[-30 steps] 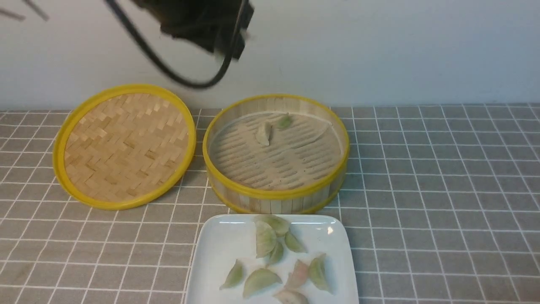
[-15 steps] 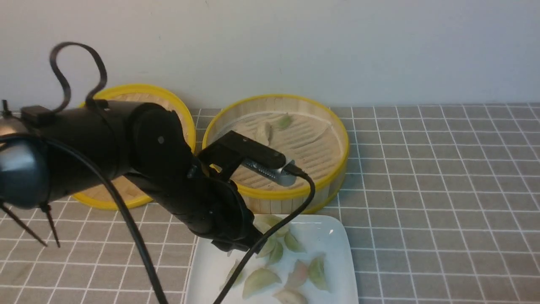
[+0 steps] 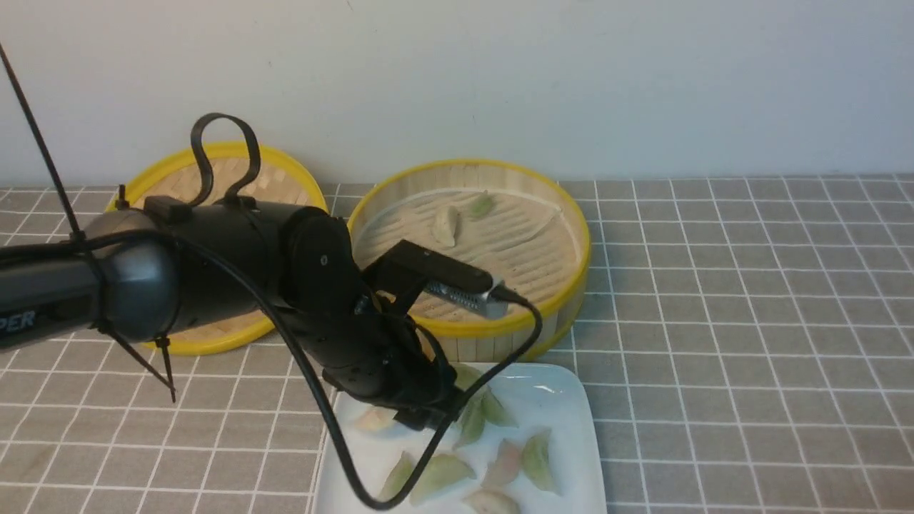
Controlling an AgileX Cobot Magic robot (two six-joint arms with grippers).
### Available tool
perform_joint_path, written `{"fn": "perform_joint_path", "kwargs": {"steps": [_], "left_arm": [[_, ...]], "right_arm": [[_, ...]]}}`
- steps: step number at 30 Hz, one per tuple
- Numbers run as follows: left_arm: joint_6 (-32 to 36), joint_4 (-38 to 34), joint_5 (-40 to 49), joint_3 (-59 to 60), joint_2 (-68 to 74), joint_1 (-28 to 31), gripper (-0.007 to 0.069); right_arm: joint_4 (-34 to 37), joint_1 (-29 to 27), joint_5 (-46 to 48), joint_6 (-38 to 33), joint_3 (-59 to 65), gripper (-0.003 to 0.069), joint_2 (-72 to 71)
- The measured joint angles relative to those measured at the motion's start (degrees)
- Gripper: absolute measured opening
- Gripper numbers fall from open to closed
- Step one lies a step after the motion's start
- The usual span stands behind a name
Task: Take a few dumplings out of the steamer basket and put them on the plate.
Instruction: Use the left arm to grab a dumpling from the steamer
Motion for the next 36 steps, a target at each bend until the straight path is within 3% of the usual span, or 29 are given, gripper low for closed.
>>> {"fn": "perform_joint_path", "kwargs": {"steps": [4,9,13,20,32,35,36], "left_arm": [[-6.6,0.1,0.0,-6.1,0.6,0.8,0.0459],[-9.8,1.0,0.1,-19.0,4.8,4.7,0.0391],[-10.2,1.6,2.4,-35.0,15.6,8.1,0.0372],[-10.5,6.5,6.8,-56.1,34.1,8.4,0.0364],[-12.5,13.9,6.0,-62.8,43.3,8.3,0.0361],[-12.8,14.3,6.3,-63.0,43.6,8.3,0.0326],[-12.8,14.3,7.1,-63.4,43.6,8.3,0.0267]], "right_arm": [[0.0,0.0,0.0,0.0,0.0,-0.0013,0.0],[0.0,0.0,0.0,0.0,0.0,-0.0013,0.0],[0.0,0.0,0.0,0.0,0.0,-0.0013,0.0],[0.0,0.0,0.0,0.0,0.0,-0.0013,0.0],[0.0,0.0,0.0,0.0,0.0,-0.0013,0.0],[0.0,0.0,0.0,0.0,0.0,-0.0013,0.0],[0.0,0.0,0.0,0.0,0.0,-0.0013,0.0]]}}
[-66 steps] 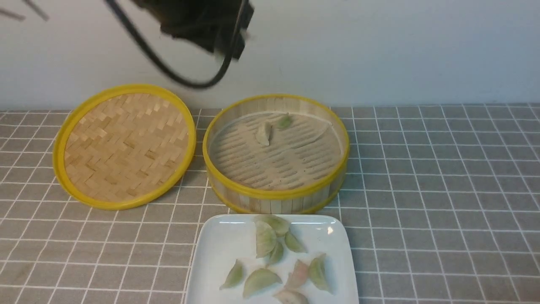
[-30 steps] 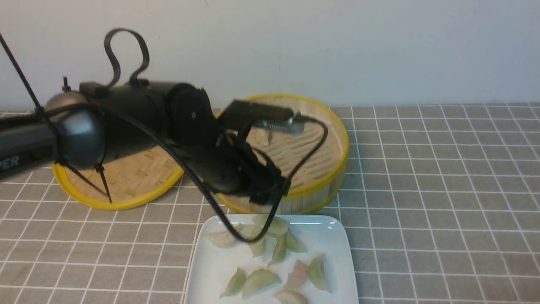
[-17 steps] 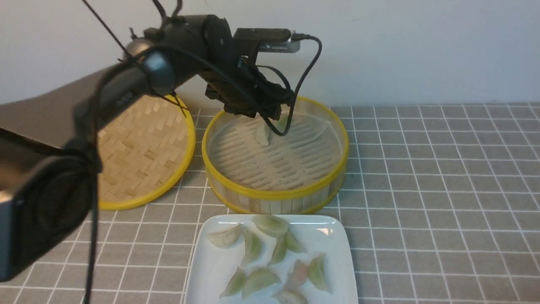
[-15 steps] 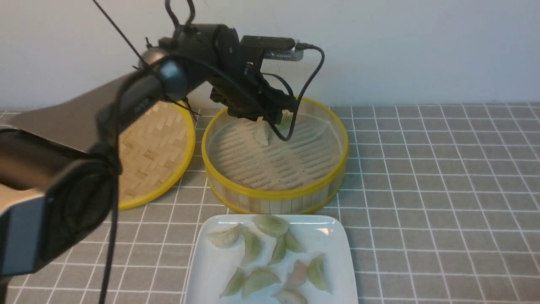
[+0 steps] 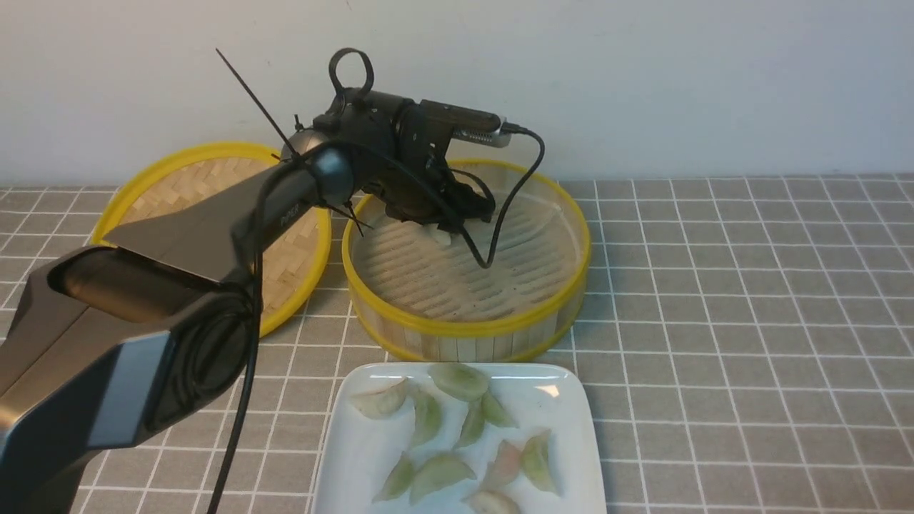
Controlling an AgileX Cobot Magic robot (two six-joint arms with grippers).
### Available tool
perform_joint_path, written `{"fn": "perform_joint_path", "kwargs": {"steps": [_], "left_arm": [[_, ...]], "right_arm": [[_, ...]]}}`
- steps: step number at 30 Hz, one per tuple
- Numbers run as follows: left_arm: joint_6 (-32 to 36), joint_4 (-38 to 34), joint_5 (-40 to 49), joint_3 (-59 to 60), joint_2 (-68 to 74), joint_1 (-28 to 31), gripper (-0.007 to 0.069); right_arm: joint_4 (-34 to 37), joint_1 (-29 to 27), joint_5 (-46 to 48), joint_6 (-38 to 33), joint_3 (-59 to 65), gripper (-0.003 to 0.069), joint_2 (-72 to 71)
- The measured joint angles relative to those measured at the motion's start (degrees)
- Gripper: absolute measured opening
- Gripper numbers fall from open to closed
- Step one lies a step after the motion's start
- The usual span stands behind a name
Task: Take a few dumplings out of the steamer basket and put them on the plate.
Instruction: Use the left arm to grab a dumpling from the steamer, then use the left arm to put the dumpling into the plate
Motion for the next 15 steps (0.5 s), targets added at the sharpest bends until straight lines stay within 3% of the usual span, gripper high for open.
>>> {"fn": "perform_joint_path", "kwargs": {"steps": [2,10,15], "left_arm": [[0.1,0.0,1.4,-0.7,0.0,0.0,0.0225],[4.8,0.1,20.0,-7.5,-6.9,0.0,0.0226],[9.0,0.0,25.0,-9.3,-16.4,0.0,0.0226]], "right_arm": [[0.0,0.0,0.0,0.0,0.0,-0.0013,0.0],[0.0,0.0,0.1,0.0,0.0,-0.0013,0.0],[0.0,0.0,0.1,0.0,0.0,-0.0013,0.0]]}}
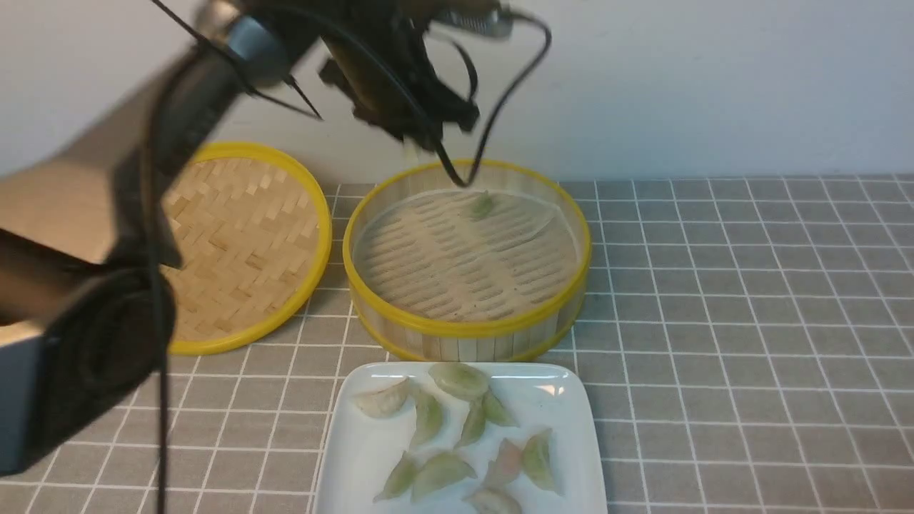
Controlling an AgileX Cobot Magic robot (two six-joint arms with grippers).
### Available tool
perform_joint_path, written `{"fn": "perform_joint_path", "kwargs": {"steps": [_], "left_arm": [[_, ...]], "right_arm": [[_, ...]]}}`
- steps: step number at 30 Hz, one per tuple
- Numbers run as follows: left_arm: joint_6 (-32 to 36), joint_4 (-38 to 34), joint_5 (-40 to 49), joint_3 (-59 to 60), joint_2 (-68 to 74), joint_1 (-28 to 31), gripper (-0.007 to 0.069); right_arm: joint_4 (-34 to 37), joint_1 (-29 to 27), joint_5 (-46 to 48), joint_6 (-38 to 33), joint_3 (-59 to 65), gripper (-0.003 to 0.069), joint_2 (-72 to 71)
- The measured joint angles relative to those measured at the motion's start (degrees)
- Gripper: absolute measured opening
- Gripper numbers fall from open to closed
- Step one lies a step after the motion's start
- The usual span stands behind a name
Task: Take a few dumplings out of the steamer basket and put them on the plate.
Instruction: Use the left arm to put the dumpling into the plate
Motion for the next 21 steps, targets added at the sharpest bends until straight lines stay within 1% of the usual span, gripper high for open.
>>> {"fn": "perform_joint_path", "kwargs": {"steps": [2,4,7,9,10,12,13,14,15,16,17,18,19,20,21], "left_arm": [[0.2,-0.2,0.1,1.6,-3.1,0.0,0.0226],[0.2,-1.5,0.1,7.3,-8.8,0.0,0.0226],[0.4,-5.8,0.2,21.7,-17.6,0.0,0.0226],[0.4,-7.3,0.3,27.7,-20.5,0.0,0.0226],[0.5,-9.9,0.4,35.3,-25.0,0.0,0.0226],[0.5,-12.6,0.5,44.3,-28.6,-0.1,0.0226],[0.6,-13.9,0.5,47.6,-29.8,-0.2,0.0226],[0.6,-14.1,0.5,48.5,-30.3,-0.3,0.0226],[1.2,-15.5,0.4,54.9,-31.5,-0.8,0.0226],[1.8,-16.1,0.3,57.9,-31.8,-1.3,0.0226],[2.8,-16.8,0.1,62.2,-32.0,-2.2,0.0226],[3.1,-17.0,-0.1,63.5,-32.0,-2.5,0.0226],[4.4,-17.4,-1.2,68.3,-32.0,-4.2,0.0226],[4.4,-17.4,-1.2,68.8,-32.0,-4.2,0.0226],[5.2,-17.6,-2.7,72.0,-32.0,-5.6,0.0226]], "right_arm": [[0.0,0.0,0.0,0.0,0.0,-0.0013,0.0],[0.0,0.0,0.0,0.0,0.0,-0.0013,0.0],[0.0,0.0,0.0,0.0,0.0,-0.0013,0.0],[0.0,0.0,0.0,0.0,0.0,-0.0013,0.0],[0.0,0.0,0.0,0.0,0.0,-0.0013,0.0],[0.0,0.0,0.0,0.0,0.0,-0.0013,0.0],[0.0,0.0,0.0,0.0,0.0,-0.0013,0.0],[0.0,0.0,0.0,0.0,0.0,-0.0013,0.0],[0.0,0.0,0.0,0.0,0.0,-0.0013,0.0],[0.0,0.0,0.0,0.0,0.0,-0.0013,0.0],[0.0,0.0,0.0,0.0,0.0,-0.0013,0.0],[0.0,0.0,0.0,0.0,0.0,-0.0013,0.0],[0.0,0.0,0.0,0.0,0.0,-0.0013,0.0],[0.0,0.0,0.0,0.0,0.0,-0.0013,0.0],[0.0,0.0,0.0,0.0,0.0,-0.0013,0.0]]}}
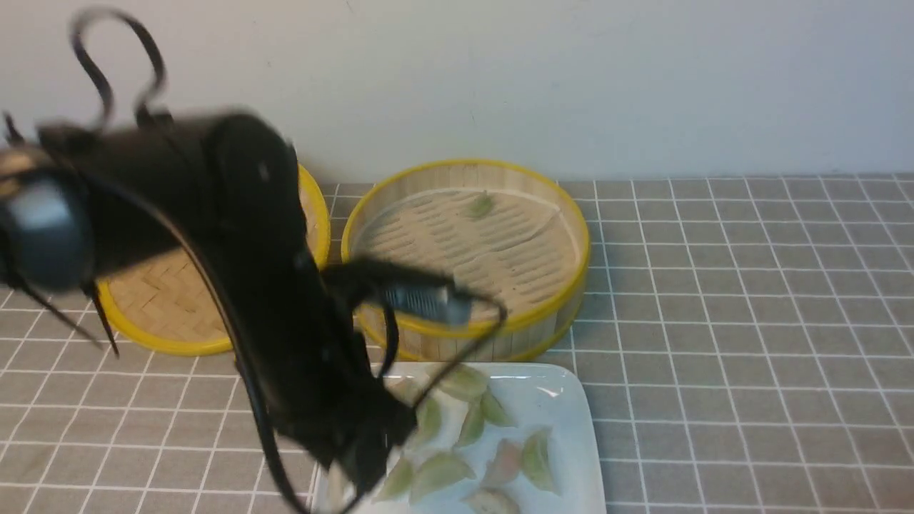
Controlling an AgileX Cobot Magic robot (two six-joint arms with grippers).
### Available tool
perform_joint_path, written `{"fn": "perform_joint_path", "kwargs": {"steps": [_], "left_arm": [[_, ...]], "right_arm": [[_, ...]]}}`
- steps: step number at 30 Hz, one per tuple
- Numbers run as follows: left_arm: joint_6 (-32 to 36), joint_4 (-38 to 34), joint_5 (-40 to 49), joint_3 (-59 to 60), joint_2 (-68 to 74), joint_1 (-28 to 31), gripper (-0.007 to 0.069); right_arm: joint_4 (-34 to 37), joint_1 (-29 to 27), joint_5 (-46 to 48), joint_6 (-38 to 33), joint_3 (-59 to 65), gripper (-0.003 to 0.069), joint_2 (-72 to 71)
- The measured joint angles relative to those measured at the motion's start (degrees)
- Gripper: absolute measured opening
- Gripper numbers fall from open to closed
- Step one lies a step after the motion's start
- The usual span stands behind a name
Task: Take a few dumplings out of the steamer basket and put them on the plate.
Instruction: Use the left arm to put the dumpling into the plate
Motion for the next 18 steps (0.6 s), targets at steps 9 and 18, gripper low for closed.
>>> {"fn": "perform_joint_path", "kwargs": {"steps": [9,18], "left_arm": [[7.2,-0.2,-8.5,5.6,0.2,-5.7,0.0226],[7.8,-0.7,-11.2,5.5,3.3,-6.3,0.0348]], "right_arm": [[0.0,0.0,0.0,0.0,0.0,-0.0013,0.0],[0.0,0.0,0.0,0.0,0.0,-0.0013,0.0]]}}
